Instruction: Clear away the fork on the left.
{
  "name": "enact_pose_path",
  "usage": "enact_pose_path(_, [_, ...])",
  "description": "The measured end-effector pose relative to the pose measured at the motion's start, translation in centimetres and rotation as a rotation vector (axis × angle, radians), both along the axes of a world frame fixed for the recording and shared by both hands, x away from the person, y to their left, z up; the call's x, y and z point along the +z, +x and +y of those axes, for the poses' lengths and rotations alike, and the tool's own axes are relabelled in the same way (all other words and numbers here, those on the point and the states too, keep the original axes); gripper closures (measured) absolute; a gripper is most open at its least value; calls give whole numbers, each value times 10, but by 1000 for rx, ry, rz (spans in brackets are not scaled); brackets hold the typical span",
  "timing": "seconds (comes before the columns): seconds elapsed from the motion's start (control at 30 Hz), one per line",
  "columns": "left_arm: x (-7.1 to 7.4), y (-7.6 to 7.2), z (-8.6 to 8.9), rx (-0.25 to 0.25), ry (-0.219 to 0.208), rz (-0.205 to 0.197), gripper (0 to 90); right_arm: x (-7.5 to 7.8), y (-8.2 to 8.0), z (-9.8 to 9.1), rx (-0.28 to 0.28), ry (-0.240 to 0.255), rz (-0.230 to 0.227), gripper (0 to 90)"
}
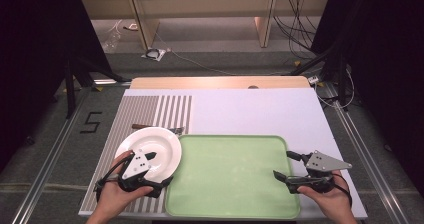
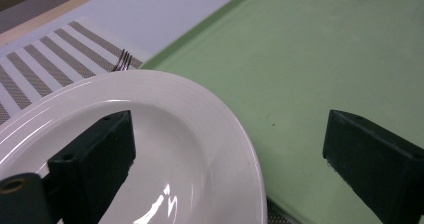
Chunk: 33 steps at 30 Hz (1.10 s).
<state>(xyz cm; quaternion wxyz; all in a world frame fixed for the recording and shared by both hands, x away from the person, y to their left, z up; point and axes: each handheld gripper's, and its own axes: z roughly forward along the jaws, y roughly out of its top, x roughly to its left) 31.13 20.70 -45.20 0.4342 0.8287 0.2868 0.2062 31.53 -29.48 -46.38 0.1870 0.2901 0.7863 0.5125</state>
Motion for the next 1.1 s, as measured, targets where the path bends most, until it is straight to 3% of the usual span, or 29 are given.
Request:
enact_pose_path(0.17, [0,1,1,19,-6,-4,95,0,0,-1,-5,-2,-7,188])
enact_pose_path(0.27, [0,2,1,46,16,4,152,1,-1,-1,-12,-10,2,188])
enact_pose_path(0.33, [3,4,0,81,38,5,281,2,-1,0,-13,-14,-4,188])
enact_pose_path(0.43, [9,10,-4,112,51,24,591,2,-1,1,-12,-6,-8,188])
enact_pose_path(0.53, [11,16,-12,97,120,25,814,3,-2,0,-17,-16,-11,188])
enact_pose_path(0.6, [12,21,-18,77,156,30,896,3,-2,1,-16,-12,-6,188])
enact_pose_path(0.67, [14,28,-24,55,193,39,898,3,-1,1,-13,-14,-11,188])
enact_pose_path(0.83, [18,52,-33,56,239,60,899,3,-1,1,-12,-12,-6,188])
enact_pose_path(1.07, [17,97,-43,68,258,96,899,3,0,2,-9,-12,-9,188])
enact_pose_path(1.1, [17,97,-43,68,258,96,899,3,0,2,-8,-13,-10,187])
